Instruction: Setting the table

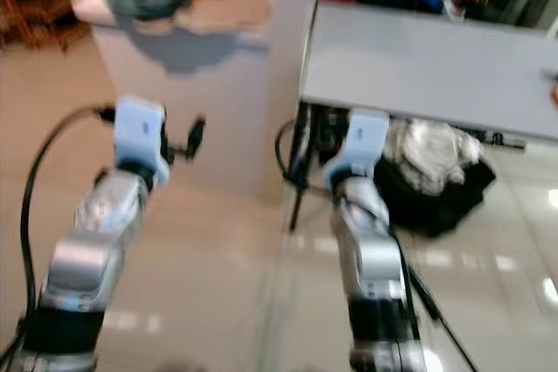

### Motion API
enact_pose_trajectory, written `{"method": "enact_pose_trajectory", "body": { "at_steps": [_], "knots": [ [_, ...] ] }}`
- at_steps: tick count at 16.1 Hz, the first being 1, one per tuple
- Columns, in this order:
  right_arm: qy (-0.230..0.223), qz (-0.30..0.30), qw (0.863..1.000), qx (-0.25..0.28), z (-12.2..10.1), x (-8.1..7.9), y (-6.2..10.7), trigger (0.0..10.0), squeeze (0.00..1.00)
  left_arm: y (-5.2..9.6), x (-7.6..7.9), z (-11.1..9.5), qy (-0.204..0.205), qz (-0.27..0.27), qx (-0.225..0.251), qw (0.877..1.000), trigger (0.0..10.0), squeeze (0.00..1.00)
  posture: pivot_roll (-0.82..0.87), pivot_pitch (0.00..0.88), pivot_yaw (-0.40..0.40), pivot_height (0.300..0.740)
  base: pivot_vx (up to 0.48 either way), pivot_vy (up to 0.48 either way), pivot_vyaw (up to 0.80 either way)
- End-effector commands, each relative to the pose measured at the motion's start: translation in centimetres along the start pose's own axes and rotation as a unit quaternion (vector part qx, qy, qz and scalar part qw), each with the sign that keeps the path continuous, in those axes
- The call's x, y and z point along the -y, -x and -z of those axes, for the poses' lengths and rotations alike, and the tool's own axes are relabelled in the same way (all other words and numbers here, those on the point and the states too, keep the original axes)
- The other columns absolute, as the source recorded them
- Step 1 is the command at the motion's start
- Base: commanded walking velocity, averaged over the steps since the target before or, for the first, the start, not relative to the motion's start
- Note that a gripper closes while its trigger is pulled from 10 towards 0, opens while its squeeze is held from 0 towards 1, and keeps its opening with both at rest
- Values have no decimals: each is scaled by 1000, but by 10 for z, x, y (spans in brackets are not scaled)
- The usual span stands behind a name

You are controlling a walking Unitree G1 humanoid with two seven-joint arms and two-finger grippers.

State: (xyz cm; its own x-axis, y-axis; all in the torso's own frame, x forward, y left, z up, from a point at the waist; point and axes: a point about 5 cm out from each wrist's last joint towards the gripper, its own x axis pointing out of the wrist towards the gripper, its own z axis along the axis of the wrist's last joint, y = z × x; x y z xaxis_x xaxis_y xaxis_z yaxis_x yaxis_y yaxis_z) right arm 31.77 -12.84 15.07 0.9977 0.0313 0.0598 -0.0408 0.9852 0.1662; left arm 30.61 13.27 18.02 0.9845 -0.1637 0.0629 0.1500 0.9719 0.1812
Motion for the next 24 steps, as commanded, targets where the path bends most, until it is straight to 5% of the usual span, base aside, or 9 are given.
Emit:
{"method": "enact_pose_trajectory", "body": {
  "at_steps": [1,10,24],
  "knots": [
    [-6,-19,1000,6,-4,-10,-3,10000,0,1,-11,2,20,-23,-15,999,10000,0,88,0,-68,740,304,371,0],
    [-29,-64,998,6,-13,-26,-7,10000,0,0,-13,-5,28,-27,-15,999,10000,0,88,0,-78,740,450,28,0],
    [-36,-62,997,17,-20,-23,-6,10000,0,2,-14,-7,18,-21,-17,999,10000,0,87,0,-62,740,469,0,0]
  ]
}}
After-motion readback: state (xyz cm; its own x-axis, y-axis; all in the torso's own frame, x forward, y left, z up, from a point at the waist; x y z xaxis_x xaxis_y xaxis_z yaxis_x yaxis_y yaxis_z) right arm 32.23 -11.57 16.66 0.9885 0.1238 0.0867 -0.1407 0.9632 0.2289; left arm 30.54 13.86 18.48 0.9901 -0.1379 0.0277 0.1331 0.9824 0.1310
